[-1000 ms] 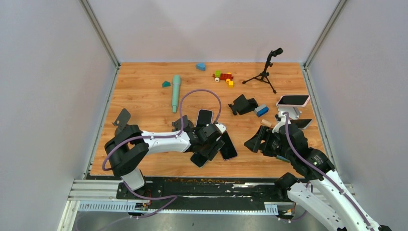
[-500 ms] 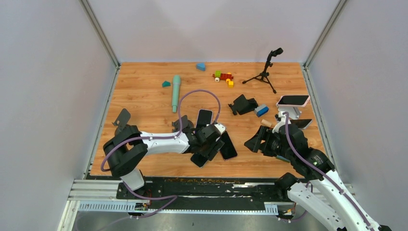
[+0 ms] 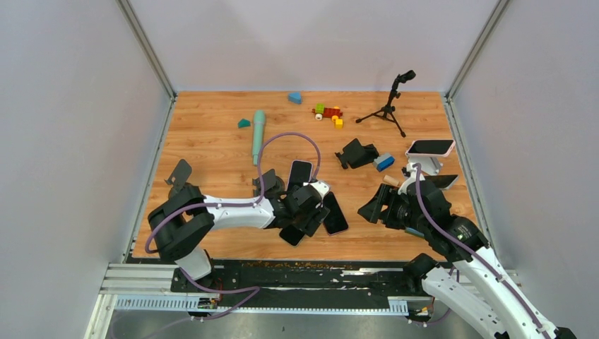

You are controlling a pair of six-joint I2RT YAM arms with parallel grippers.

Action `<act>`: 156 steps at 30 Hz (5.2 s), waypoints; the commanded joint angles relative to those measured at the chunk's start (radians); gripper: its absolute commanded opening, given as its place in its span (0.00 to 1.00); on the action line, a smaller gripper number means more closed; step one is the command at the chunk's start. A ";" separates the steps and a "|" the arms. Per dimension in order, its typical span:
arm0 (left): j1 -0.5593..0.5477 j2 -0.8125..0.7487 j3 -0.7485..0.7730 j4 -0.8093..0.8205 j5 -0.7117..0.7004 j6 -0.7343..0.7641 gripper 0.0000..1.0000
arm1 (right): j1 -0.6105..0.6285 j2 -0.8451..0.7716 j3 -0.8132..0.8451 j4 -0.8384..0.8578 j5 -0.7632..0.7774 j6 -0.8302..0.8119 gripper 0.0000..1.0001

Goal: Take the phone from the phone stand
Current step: Place the phone at the center of the board, then move the phone stand with the phone to the center of the board.

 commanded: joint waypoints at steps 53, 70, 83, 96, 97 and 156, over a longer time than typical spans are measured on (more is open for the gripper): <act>0.153 -0.755 -0.165 -0.223 -0.035 -0.027 1.00 | -0.290 0.440 0.363 -0.015 0.247 -0.208 0.77; 0.152 -0.807 -0.190 -0.194 0.002 0.020 1.00 | -0.955 0.522 0.417 0.120 -0.054 -0.200 0.77; 0.153 -0.694 -0.084 -0.020 0.169 0.100 1.00 | -1.031 0.460 0.435 0.145 -0.323 -0.229 0.76; 0.116 -0.117 0.415 0.093 0.462 0.224 1.00 | -0.978 0.217 0.480 -0.059 -0.314 -0.235 0.78; 0.111 -0.101 0.423 0.090 0.467 0.226 1.00 | -0.979 0.216 0.478 -0.059 -0.318 -0.237 0.78; 0.039 -0.661 -0.138 0.215 0.178 0.273 1.00 | -0.402 0.225 0.581 -0.294 0.430 -0.033 0.94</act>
